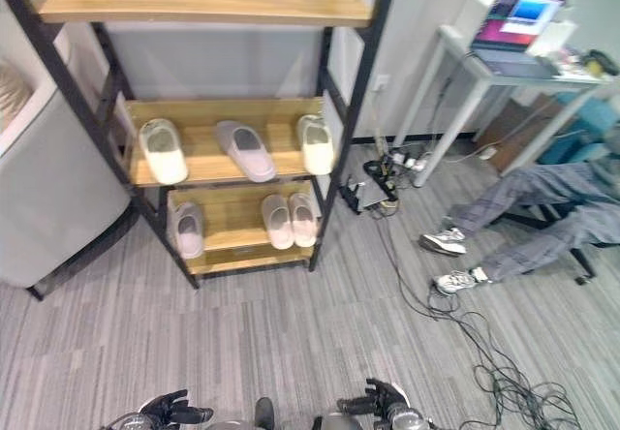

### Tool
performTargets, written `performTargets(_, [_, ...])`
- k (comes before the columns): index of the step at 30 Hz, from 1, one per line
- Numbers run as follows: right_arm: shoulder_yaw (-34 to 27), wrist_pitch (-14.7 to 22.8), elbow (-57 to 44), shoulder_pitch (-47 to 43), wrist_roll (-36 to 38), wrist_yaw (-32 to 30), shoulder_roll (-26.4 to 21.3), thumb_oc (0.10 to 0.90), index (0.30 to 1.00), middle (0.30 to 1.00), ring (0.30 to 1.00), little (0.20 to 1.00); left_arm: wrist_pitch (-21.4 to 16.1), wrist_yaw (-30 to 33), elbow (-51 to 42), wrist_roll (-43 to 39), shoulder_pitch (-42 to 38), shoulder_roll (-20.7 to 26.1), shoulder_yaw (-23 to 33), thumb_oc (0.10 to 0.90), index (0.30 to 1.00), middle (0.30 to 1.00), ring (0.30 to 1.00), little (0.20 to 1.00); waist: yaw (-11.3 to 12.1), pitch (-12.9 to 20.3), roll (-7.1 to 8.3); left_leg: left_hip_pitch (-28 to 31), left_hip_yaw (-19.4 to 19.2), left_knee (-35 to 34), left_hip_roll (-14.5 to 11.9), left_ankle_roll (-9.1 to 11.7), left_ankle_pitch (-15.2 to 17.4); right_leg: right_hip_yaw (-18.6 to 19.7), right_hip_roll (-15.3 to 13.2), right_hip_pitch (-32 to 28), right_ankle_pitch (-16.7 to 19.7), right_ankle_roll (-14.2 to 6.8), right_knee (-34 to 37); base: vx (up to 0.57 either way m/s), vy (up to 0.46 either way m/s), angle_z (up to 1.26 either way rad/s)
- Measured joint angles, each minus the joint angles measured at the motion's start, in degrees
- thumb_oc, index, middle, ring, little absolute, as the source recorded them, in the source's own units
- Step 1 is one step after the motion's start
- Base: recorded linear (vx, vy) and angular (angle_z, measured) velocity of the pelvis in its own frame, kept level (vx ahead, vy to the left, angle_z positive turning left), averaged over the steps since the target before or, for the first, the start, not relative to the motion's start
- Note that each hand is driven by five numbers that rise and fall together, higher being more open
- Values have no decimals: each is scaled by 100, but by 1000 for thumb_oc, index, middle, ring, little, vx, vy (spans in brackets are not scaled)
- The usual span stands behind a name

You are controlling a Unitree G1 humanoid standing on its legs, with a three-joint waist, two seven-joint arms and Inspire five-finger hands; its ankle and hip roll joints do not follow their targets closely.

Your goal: Arrange the slippers neatly on the shoe rack.

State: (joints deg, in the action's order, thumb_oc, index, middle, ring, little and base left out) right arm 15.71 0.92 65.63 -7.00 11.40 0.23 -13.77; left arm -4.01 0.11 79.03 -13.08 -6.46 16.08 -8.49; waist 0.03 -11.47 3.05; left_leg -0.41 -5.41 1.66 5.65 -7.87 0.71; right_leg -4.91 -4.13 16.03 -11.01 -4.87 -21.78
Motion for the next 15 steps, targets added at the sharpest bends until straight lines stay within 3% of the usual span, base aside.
performTargets(1, [-115,399,-430,332,-8,-52,27,800,900,900,900,900,-28,46,-63,-6,193,54,215,800,900,900,900,900,-14,-18,119,152,15,-130,55,-49,-50,-8,46,128,258,-3,370,118,-1,4])
performTargets(4, [-234,512,-394,505,10,-8,189,800,900,900,900,900,12,176,45,-13,490,103,332,800,900,900,900,900,-144,-132,226,325,21,-99,64,-4,134,-48,134,306,795,0,747,104,-22,-7])
performTargets(7, [-331,521,-426,585,-25,-58,273,800,900,900,900,900,-9,183,59,-10,602,-2,323,800,900,900,900,900,-306,-147,193,587,195,-101,51,213,330,-15,144,-196,1127,60,1121,218,-78,27])
performTargets(9, [-286,503,-454,655,-242,-136,233,800,900,900,900,900,-86,184,-128,-12,591,-133,328,800,900,900,900,900,-247,-134,121,758,257,16,-17,495,490,38,231,-715,1664,460,1580,149,-101,35])
performTargets(10, [-271,499,-528,665,-269,-153,190,800,900,900,900,900,-125,183,-140,-13,593,-192,342,800,900,900,900,900,-249,-118,56,737,252,155,-68,592,549,39,280,-807,1647,449,1671,97,-165,16])
performTargets(11, [-230,500,-653,734,-408,-184,129,800,900,900,900,900,-148,186,-144,-15,582,-245,416,800,900,900,900,900,-245,-122,51,595,184,669,-89,752,664,34,275,-1020,1686,612,1868,13,-132,3])
performTargets(13, [-173,500,-968,872,-456,-229,5,800,900,900,900,900,-165,280,-122,-36,455,-255,499,800,900,900,900,900,-288,-123,46,-35,-34,2007,-179,964,763,-29,248,-1171,1619,707,1986,41,-91,10])
performTargets(14, [-70,541,-1136,965,-459,-274,-151,800,900,900,900,900,-179,368,-131,-33,379,-210,538,800,900,900,900,900,-281,-131,31,-719,-480,3385,-470,1074,789,-60,245,-1268,1582,807,1987,66,-13,3])
performTargets(15, [-39,532,-1161,976,-459,-312,-180,800,900,900,900,900,-211,411,-142,-39,383,-202,553,800,900,900,900,900,-273,-135,24,-862,-516,3548,-594,1115,848,-66,277,-1325,1515,903,1989,118,12,-6])
